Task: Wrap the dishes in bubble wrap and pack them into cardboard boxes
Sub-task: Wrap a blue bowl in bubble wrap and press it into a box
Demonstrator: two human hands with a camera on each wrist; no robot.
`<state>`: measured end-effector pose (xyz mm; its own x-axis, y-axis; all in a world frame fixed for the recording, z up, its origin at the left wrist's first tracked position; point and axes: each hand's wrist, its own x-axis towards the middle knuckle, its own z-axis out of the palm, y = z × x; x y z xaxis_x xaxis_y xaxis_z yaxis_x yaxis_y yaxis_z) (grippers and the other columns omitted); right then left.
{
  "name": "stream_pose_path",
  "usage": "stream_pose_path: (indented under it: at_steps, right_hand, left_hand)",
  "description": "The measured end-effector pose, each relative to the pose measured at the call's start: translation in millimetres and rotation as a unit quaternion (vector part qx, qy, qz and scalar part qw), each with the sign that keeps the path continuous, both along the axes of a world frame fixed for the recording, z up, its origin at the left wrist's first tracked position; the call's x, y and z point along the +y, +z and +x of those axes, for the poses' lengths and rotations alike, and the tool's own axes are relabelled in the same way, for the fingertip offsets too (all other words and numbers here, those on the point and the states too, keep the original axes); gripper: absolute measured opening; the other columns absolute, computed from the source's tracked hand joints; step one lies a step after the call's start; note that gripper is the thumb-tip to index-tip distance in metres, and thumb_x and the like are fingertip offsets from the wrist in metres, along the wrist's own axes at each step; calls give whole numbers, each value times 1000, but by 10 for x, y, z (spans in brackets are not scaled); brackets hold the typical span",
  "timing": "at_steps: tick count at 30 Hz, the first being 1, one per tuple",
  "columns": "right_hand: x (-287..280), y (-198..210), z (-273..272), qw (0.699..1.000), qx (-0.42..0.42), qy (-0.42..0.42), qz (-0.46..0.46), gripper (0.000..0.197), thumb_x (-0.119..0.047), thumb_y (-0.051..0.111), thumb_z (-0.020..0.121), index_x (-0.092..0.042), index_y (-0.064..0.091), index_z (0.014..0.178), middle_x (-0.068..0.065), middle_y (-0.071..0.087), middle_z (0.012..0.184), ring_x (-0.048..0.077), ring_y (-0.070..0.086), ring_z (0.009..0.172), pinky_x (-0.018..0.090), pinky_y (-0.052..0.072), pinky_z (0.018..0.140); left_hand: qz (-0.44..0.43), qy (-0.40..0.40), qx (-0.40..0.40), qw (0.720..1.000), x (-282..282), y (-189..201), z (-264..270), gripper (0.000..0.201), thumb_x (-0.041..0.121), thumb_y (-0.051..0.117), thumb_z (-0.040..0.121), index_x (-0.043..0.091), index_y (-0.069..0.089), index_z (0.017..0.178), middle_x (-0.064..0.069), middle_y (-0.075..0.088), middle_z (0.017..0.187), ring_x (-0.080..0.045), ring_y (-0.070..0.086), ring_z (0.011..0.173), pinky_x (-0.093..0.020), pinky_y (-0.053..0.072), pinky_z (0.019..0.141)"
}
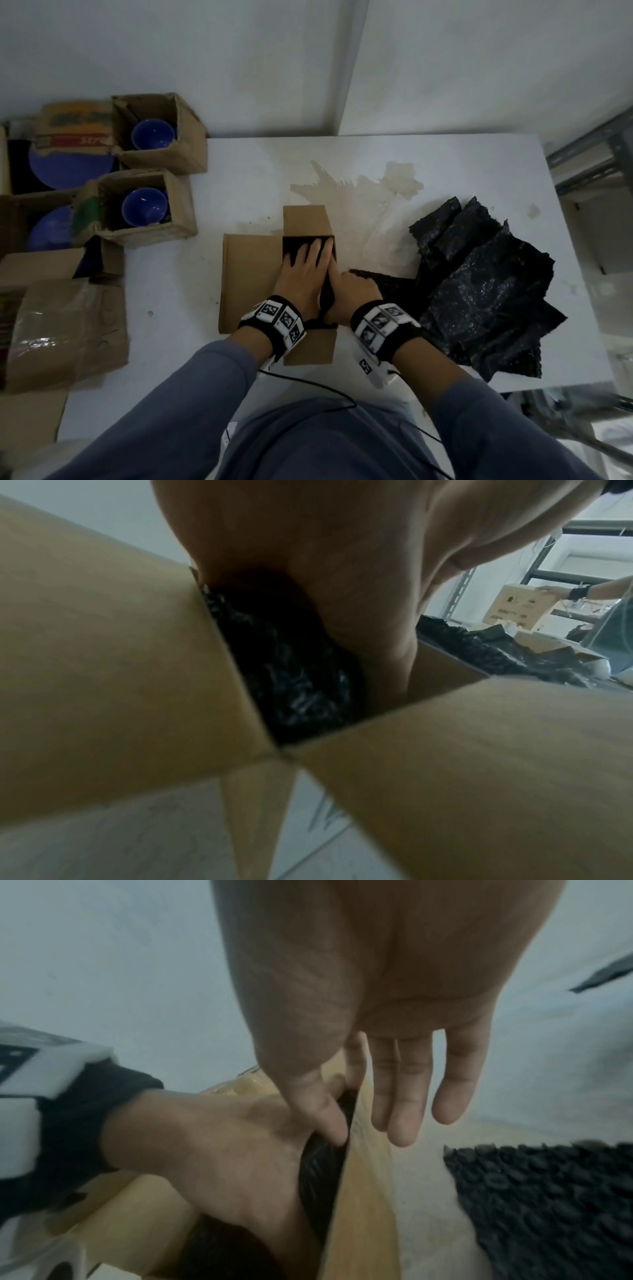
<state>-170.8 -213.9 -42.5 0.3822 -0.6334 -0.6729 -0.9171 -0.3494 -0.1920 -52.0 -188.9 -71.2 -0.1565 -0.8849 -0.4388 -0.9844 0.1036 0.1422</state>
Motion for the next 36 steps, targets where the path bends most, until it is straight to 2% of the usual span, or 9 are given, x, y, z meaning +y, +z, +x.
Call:
stream_pose_path:
  at_steps: [5,10,13,16,21,24,27,31,36]
  right_hand:
    - [-79,132,-162,994,-96,-32,-33,60,-33,69,78,-20,40,129,5,61,109,29,62,97,42,54,76]
    - [-118,27,-185,963,-179,-200,-14,55,-15,73,78,-20,37,121,4,65,89,24,64,82,38,55,72]
    - [-92,-47,-172,946,-219,-239,18,62,-7,71,80,-17,40,133,7,68,89,20,64,81,28,52,72]
    - [-15,-103,-175,931,-249,-268,1,68,-4,69,81,-21,36,138,5,67,86,19,65,81,31,55,76]
    - [364,-211,-77,903,-290,-315,37,69,-15,75,82,-27,31,134,3,68,81,13,65,76,26,52,65]
    - [508,-224,-33,898,-285,-330,63,53,-25,78,80,-25,42,118,3,69,80,15,66,72,28,53,60]
    - [324,-208,-53,879,-282,-384,12,39,-30,77,81,-22,51,109,2,65,87,19,65,82,33,55,69]
    - [-106,-155,-30,849,-312,-427,0,47,-35,78,81,-20,53,118,-1,63,102,17,62,92,31,52,78]
    - [-290,-164,22,898,-267,-349,-28,19,-24,78,79,-17,61,86,-3,63,78,19,60,77,22,39,63]
  left_hand:
    - [11,-13,-21,1000,-5,-39,8,135,51,78,62,12,-14,152,-10,16,155,-32,24,138,-56,29,111]
    - [23,-18,-54,998,-33,-2,-60,112,43,69,73,9,-2,152,-12,14,155,-33,20,141,-57,25,114]
    - [23,-33,-43,998,-56,49,-9,119,41,78,69,9,-1,153,-15,13,155,-34,15,144,-57,22,116]
    - [23,-68,-8,997,-17,157,150,121,35,85,65,12,6,154,-16,7,155,-36,8,146,-53,21,118]
    - [-58,-148,-30,987,197,358,369,64,11,72,73,20,42,129,-11,36,129,-30,37,116,-39,38,86]
    - [-27,-140,-30,989,304,362,454,69,6,67,78,23,36,137,-10,39,124,-28,42,110,-36,36,81]
    - [-27,-94,17,995,457,377,493,77,2,64,76,22,36,144,-8,44,120,-26,47,105,-31,34,75]
    - [-30,-30,99,994,721,424,324,54,35,66,79,22,48,129,-2,49,111,-22,52,97,-33,43,70]
    - [-15,32,78,996,839,292,207,47,11,57,90,21,45,134,-4,52,115,-26,60,86,-35,42,58]
